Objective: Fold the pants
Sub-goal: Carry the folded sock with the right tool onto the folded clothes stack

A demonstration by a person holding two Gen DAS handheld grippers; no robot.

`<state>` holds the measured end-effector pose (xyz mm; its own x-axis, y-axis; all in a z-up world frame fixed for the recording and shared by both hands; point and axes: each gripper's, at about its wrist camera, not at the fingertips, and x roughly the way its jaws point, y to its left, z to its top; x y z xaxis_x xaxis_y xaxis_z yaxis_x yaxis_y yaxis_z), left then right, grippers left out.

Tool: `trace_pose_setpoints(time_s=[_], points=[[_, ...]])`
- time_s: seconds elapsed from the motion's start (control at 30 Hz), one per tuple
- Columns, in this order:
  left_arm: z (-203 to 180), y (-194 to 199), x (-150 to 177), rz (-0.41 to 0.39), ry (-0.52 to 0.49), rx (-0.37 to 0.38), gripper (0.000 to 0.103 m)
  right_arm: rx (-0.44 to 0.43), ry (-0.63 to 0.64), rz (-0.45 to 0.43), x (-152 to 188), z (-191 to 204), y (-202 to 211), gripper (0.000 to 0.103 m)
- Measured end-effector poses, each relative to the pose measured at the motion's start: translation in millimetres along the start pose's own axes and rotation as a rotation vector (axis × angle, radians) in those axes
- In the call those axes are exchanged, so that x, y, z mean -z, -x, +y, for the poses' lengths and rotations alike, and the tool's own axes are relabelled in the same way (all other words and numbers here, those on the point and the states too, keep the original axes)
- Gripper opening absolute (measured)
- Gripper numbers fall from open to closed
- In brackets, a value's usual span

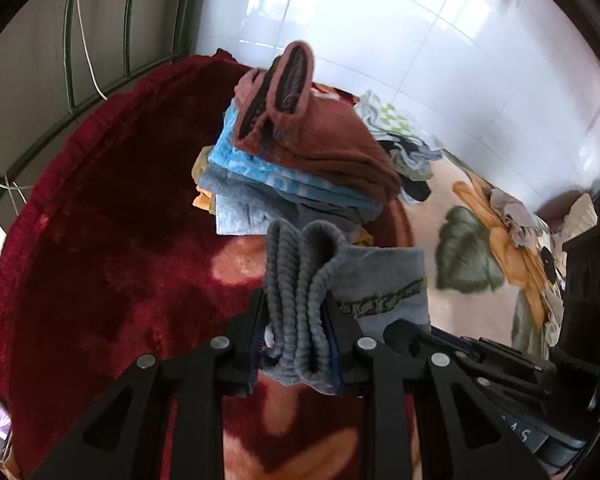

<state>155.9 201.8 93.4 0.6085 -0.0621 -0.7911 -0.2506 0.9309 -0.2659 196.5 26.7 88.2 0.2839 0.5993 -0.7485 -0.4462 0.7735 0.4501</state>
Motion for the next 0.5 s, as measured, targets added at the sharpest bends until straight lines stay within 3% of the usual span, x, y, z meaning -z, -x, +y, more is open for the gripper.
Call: trace_pose_setpoints(time_s=[0.33,0.5], points=[[9.5,-35.0,-4.9,0.051,-0.019,-0.026,0.028,0.044,0.036,0.049,-7.6,-9.1,-37.4,0.012],[19.7,-41.2,-4.4,0.060,0.010,-0.036,0.043,0.067,0.007,0.075,-9.5,-17.1,-47.7,0.016]])
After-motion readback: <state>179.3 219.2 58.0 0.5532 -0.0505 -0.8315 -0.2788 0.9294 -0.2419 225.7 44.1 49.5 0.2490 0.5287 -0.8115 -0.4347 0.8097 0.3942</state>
